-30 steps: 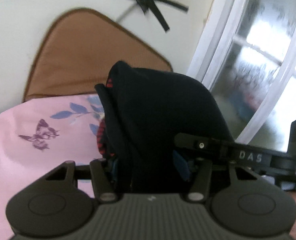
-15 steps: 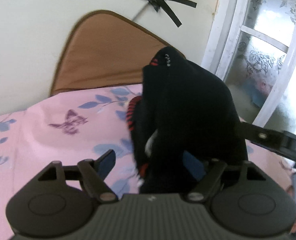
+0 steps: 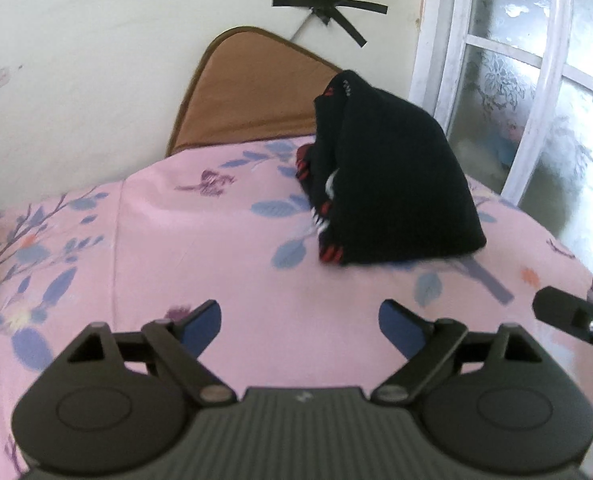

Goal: Fold small clothes

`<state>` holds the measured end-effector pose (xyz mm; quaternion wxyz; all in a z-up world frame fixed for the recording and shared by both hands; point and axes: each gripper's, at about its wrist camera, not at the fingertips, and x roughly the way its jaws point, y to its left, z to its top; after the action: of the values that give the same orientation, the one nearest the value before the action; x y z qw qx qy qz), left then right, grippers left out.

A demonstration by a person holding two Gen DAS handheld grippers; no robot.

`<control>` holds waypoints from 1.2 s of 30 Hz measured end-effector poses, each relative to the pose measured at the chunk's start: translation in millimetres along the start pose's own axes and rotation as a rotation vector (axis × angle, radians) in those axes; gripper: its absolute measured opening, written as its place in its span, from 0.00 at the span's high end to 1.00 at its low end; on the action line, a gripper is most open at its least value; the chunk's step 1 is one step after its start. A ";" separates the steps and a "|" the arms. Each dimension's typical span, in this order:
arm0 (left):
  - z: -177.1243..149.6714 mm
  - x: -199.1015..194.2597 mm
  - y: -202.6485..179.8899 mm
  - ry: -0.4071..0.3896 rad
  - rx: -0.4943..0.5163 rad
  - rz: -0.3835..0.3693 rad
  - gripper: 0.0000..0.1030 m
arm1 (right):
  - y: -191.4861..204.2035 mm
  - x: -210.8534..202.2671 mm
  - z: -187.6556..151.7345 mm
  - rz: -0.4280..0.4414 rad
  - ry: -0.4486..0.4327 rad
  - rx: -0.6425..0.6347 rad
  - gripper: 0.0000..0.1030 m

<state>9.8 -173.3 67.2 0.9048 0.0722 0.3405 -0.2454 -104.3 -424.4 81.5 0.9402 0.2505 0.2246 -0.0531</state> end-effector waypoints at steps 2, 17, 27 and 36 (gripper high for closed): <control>-8.7 -5.3 5.1 0.006 -0.013 0.001 0.12 | 3.3 -7.5 -7.4 -0.010 -0.002 0.009 0.08; -55.4 -9.9 34.7 0.024 -0.066 0.025 0.09 | 32.6 -13.0 -41.9 -0.130 0.053 -0.038 0.06; -71.1 -7.2 33.5 0.003 -0.008 0.089 0.04 | 42.4 -6.7 -53.2 -0.125 0.097 -0.042 0.06; -73.8 -8.1 33.7 0.000 -0.001 0.078 0.00 | 45.4 -4.9 -59.3 -0.124 0.129 -0.026 0.05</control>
<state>-21.7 -118.8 15.3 0.9138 0.0849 0.3375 -0.2097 -122.5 -355.7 58.1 0.9218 0.2267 0.3007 -0.0920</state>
